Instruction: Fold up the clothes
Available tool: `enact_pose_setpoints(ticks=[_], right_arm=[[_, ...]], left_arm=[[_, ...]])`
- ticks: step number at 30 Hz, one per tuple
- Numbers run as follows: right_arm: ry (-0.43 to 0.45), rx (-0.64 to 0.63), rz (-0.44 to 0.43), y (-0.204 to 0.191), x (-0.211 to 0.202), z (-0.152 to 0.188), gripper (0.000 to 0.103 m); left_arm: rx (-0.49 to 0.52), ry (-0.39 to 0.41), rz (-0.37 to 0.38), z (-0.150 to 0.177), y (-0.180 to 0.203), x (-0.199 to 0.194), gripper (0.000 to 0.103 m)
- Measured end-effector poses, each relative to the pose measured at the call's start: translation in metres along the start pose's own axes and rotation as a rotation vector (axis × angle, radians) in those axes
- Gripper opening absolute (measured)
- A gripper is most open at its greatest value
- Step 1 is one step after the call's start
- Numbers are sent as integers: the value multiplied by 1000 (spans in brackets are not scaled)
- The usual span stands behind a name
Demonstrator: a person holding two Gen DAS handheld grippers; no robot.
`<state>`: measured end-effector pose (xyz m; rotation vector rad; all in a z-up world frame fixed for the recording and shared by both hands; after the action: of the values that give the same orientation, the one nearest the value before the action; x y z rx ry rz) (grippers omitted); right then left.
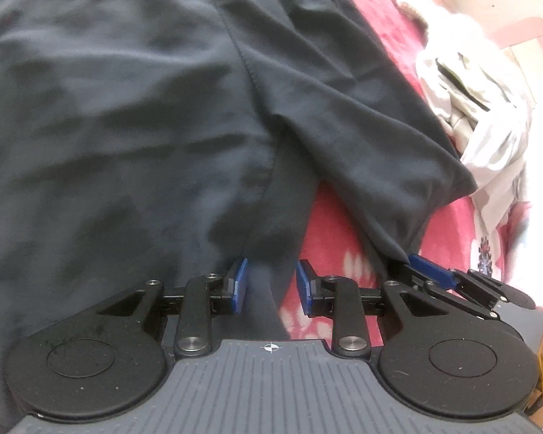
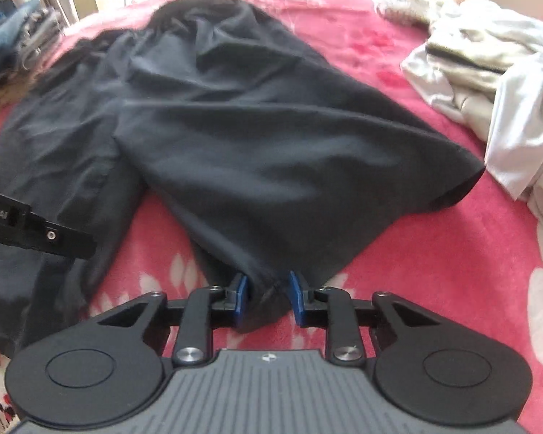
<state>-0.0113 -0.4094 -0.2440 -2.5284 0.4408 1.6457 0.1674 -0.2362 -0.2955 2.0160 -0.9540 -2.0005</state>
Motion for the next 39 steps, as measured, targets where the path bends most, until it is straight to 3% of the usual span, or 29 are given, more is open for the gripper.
enact_pose_setpoints(ticks=[6,7,9,15,17,21,25,27,30,32,36,39], right_arm=[[-39,-83,61,-16,10,-4,25],[-35,-110,89,-18,8,-5,6],[-16,-198,187,-23,0,-12,3],[212,-668,570,-27,-57,-53,3],[261,-842,633,-34,-64,-51,3],[278,-1249,776,-35,-49,-26,3],[320,-1448,846,-29,-55,-25,3],[358,-1509,803,-35,-71,-21,3],[339,-1625,592,-48,-90,12,3],[268,-1657,441,-55,-85,38,3],[150,-1555,181,-61,-48,82,4],[115,-1312,94,-60,-31,72,7]], left_arm=[[31,17,22,1,-3,5,28],[34,21,26,2,-4,6,28],[41,26,37,2,-6,6,28],[51,26,71,3,-9,3,28],[52,24,79,3,-9,3,28],[51,16,90,-1,-10,4,28],[59,19,94,0,-16,-2,28],[56,15,93,1,-18,-4,28],[64,8,87,2,-20,-5,28],[69,3,83,2,-21,-6,28],[92,-13,64,2,-18,-9,28],[114,-8,55,1,-11,-14,28]])
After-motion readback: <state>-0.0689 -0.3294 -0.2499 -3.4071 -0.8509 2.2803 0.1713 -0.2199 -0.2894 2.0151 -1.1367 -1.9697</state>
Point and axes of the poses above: each gripper's, at about its wrist camera, not at the fingertips, and x roughly the way its jaws point, y to its right, z to its underside, the point moved 1 cm from there along x, roughly the way its jaws point, and after that the axes turned 8 degrees about -x, right-handed, at the moved point
